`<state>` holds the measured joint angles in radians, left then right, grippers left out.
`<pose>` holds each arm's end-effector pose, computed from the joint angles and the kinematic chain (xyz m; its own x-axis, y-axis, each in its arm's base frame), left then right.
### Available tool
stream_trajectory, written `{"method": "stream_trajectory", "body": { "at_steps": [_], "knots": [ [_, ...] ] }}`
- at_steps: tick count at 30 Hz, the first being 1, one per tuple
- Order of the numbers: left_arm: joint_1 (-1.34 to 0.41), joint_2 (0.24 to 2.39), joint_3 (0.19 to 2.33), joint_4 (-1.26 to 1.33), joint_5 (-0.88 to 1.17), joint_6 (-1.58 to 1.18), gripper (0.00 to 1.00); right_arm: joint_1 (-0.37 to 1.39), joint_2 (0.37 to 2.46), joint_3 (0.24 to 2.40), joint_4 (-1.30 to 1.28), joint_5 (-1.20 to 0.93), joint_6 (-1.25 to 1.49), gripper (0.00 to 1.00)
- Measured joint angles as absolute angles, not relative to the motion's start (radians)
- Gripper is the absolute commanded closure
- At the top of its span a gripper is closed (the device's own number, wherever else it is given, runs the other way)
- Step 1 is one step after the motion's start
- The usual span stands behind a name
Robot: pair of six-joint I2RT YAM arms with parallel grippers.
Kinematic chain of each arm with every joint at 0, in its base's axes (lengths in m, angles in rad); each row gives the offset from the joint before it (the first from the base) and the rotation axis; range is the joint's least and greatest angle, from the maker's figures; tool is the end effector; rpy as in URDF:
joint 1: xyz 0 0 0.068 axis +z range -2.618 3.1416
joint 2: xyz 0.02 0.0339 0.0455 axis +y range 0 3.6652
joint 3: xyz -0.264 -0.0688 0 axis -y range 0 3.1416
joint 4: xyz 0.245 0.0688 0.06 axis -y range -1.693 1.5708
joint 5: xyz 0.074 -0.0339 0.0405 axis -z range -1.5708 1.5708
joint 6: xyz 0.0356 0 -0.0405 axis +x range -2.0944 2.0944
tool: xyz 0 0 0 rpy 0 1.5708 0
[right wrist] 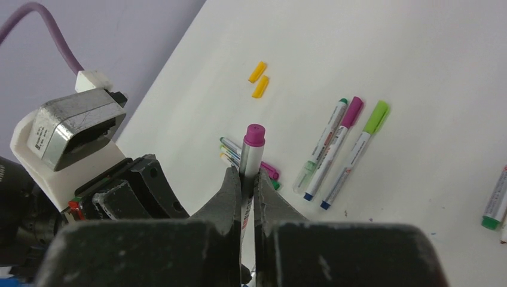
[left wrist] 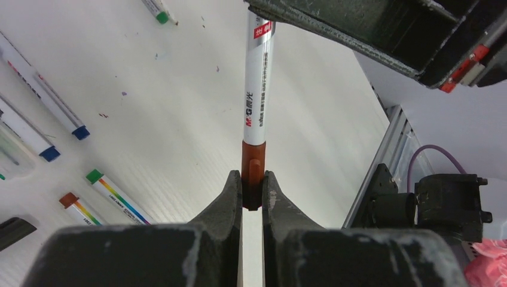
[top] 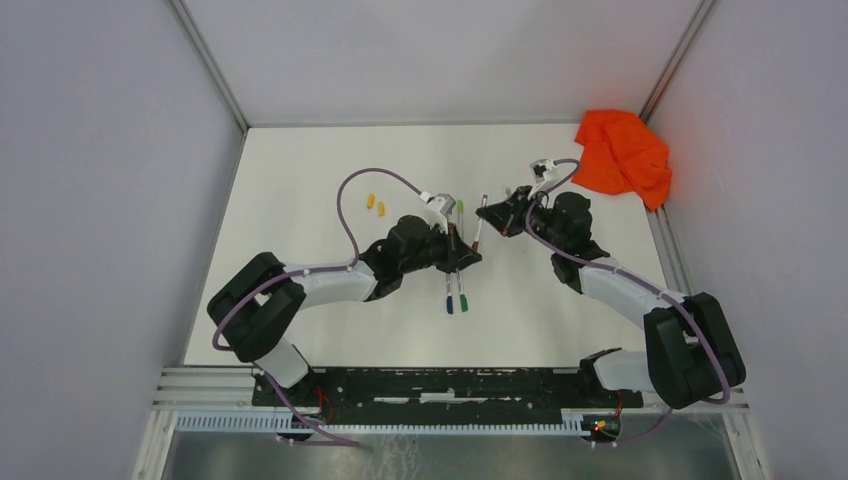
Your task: Open the pen caps
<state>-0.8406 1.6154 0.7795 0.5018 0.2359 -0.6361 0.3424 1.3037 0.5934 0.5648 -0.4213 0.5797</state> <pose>0.2227 -0.2612 0.2001 -0.6938 -0.0910 -0.7144 0.5713 0.5345 -0.6229 0.2594 0.1079 0.2384 -0.4909 0.3557 -0.7953 -0.5004 0.6322 0.5916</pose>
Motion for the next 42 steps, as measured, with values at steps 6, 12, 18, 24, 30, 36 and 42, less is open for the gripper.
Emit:
{"method": "stream_trajectory", "body": {
  "at_steps": [6, 12, 18, 24, 30, 36, 42],
  "knots": [
    [-0.838, 1.559, 0.704, 0.544, 0.231, -0.604, 0.98, 0.261, 1.358, 0.604, 0.718, -0.478, 0.708, 1.0],
    [-0.838, 1.541, 0.633, 0.546, 0.349, -0.566, 0.98, 0.138, 1.459, 0.609, 0.959, -0.488, 0.801, 1.0],
    [-0.838, 1.525, 0.656, 0.498, 0.315, -0.546, 0.98, 0.132, 1.473, 0.657, 0.888, -0.492, 0.746, 1.0],
    [-0.835, 1.556, 0.893, 0.238, -0.001, -0.544, 0.98, 0.129, 1.51, 0.887, 0.555, -0.385, 0.517, 1.0],
    [-0.743, 1.774, 1.277, -0.005, -0.2, -0.56, 0.98, 0.129, 1.604, 1.023, 0.286, -0.25, 0.349, 1.0],
    [-0.571, 1.914, 1.335, -0.154, -0.208, -0.603, 0.97, 0.129, 1.738, 1.106, 0.085, -0.151, 0.244, 1.0],
    [-0.473, 2.037, 1.453, -0.29, -0.208, -0.603, 0.87, 0.129, 1.844, 1.211, -0.053, -0.076, 0.177, 1.0]
  ]
}}
